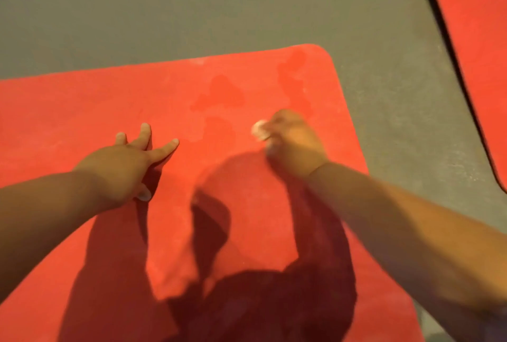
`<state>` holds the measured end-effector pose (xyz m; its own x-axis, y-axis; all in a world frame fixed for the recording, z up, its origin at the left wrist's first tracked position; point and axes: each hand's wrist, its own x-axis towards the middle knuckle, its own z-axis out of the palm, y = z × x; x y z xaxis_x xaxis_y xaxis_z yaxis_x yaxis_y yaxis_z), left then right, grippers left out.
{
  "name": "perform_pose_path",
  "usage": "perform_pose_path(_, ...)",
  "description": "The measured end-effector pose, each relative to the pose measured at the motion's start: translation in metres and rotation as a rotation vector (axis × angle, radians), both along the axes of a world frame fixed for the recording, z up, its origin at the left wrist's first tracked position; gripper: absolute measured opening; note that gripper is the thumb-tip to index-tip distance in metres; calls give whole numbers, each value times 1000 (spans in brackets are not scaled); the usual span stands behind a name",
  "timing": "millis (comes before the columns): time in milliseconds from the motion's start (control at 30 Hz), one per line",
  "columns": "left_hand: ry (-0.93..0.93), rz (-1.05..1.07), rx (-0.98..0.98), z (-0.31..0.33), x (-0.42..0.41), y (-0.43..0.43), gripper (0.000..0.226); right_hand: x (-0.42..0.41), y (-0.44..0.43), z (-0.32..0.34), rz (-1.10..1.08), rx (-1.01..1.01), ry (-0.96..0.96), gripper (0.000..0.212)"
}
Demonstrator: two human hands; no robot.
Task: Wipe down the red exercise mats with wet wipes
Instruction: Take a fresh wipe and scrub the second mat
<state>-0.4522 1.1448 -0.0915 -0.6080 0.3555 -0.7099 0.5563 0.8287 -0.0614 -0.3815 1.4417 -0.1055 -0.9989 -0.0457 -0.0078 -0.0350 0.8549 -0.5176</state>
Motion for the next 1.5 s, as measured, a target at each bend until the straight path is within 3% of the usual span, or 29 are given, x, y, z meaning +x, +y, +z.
perform_pose_path(100,12,12,3,0,1,1,122,-15,75,4,-532,6,-18,32)
perform_pose_path(200,14,17,-9,3,1,2,122,-33,62,-9,-758,-6,-34,31)
perform_pose_path(267,17,32,-11,4,2,4,123,-41,5,-14,-630,-33,9,25)
perform_pose_path(367,11,66,-4,4,3,3,125,-23,-92,-14,4,-64,38,17)
perform_pose_path(433,-4,86,12,4,4,5,125,-20,-86,-15,194,-73,13,14)
perform_pose_path(500,-5,93,18,5,4,4,125,-35,-31,-13,67,-32,-40,19)
perform_pose_path(600,-5,106,24,6,4,5,124,-45,75,-9,-393,120,-19,27)
perform_pose_path(700,-7,118,16,10,3,8,125,-52,76,-10,-715,69,-13,27)
perform_pose_path(767,-7,155,30,10,3,10,130,-62,20,-19,-510,85,1,27)
perform_pose_path(867,4,221,61,7,4,7,132,-63,-86,-24,91,61,22,25)
perform_pose_path(933,34,226,15,4,3,4,132,-68,-91,-20,255,18,61,22)
perform_pose_path(1000,61,256,-44,3,-1,2,137,-81,-41,-17,78,52,62,23)
perform_pose_path(1133,40,282,-30,3,-7,1,144,-82,93,-11,-544,243,-18,22)
perform_pose_path(1200,46,283,-22,3,-8,0,144,-89,96,-13,-672,312,-84,24)
perform_pose_path(1300,29,296,-16,4,-6,2,146,-116,33,-16,-532,279,-64,31)
perform_pose_path(1433,44,338,8,8,-5,-1,148,-129,-79,-16,28,232,9,30)
perform_pose_path(1500,37,351,17,10,-4,-1,147,-131,-63,-8,60,252,-2,28)
